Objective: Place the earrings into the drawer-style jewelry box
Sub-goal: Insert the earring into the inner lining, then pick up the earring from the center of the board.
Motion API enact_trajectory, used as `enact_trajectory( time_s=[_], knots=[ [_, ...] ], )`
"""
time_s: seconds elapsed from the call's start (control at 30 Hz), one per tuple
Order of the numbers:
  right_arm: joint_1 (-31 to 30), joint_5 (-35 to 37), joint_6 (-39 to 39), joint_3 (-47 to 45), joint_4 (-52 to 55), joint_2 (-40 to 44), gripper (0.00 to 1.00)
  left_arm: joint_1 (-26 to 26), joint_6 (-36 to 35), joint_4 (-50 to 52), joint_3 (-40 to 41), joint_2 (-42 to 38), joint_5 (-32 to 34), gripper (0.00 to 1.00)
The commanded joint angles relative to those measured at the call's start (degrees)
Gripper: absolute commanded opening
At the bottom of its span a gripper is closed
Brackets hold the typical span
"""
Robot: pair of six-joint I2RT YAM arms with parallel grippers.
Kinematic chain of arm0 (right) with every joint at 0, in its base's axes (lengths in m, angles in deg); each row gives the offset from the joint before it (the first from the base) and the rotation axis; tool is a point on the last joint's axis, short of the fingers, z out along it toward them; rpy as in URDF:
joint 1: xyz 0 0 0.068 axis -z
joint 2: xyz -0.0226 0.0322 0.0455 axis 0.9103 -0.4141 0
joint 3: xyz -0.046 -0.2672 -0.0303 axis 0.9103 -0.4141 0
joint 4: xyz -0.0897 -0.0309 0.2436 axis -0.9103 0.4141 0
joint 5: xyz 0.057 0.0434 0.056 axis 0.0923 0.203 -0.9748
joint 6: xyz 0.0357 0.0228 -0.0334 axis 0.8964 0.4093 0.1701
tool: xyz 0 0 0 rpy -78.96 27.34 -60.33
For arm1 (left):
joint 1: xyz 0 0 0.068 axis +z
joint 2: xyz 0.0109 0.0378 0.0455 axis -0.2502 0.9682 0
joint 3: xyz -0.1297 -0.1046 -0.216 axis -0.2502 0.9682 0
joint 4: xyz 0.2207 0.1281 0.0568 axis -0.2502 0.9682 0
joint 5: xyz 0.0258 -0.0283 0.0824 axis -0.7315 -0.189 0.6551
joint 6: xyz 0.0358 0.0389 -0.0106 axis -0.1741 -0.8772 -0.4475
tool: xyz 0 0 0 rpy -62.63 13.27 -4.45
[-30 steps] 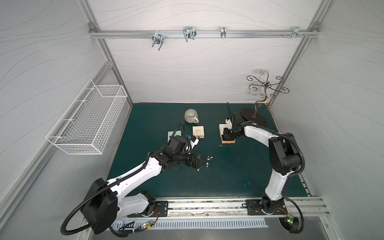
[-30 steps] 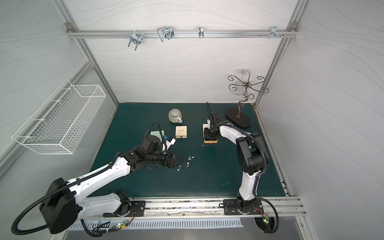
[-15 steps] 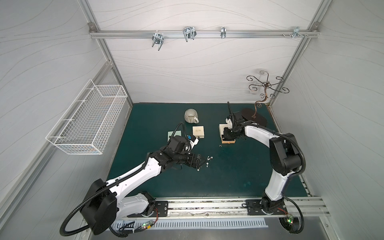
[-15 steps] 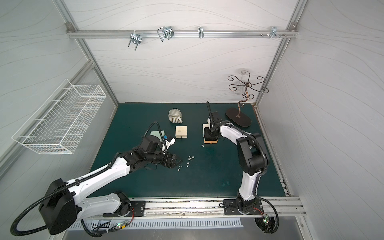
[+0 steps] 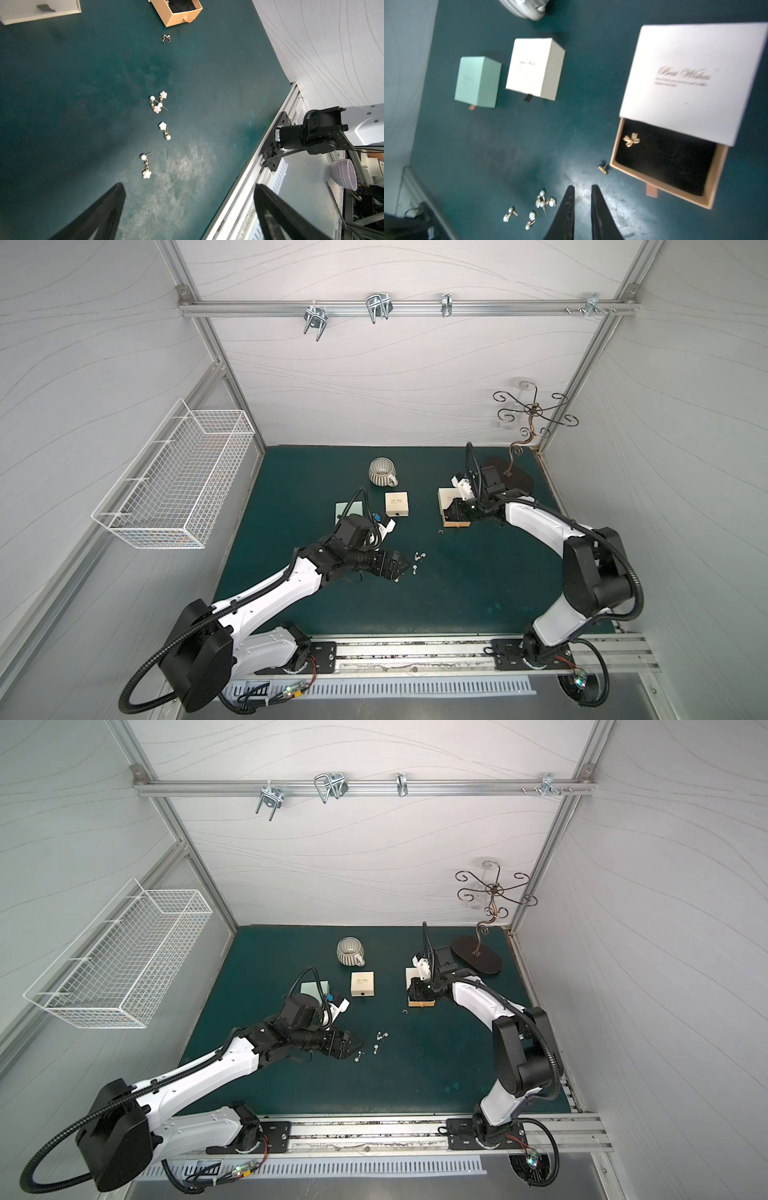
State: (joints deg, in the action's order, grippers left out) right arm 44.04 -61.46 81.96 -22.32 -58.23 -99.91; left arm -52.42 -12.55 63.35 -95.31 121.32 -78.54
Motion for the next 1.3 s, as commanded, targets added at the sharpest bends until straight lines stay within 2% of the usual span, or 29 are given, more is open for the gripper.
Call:
enact_trajectory(
  time_s=[0.0, 0.67, 0.9, 1.1, 1.27],
  knots=[
    [0.22, -8.33, -3.81, -1.73, -1.15, 2.59, 0.18, -0.29, -0.23, -1.71, -0.51, -0.35, 0.18, 0.99],
    [-6.80, 11.53, -3.14, -1.29, 4.26, -2.24, 0.16, -0.23, -0.04, -1.77, 0.44, -0.33, 0.02, 0.99],
    [-6.87, 12.96, -4.12, -0.46, 4.23, -5.15, 0.17, -0.28, -0.10, -1.62, 0.68, -0.58, 0.15, 0.99],
    [-6.97, 13.84, -5.00, 0.70, 4.31, -7.09, 0.24, -0.26, -0.16, -1.61, 0.64, -0.38, 0.21, 0.99],
    [-6.98, 13.89, -5.63, 1.99, 4.31, -8.82, 0.25, -0.29, -0.03, -1.69, 0.38, 0.29, -0.10, 0.99]
  ],
)
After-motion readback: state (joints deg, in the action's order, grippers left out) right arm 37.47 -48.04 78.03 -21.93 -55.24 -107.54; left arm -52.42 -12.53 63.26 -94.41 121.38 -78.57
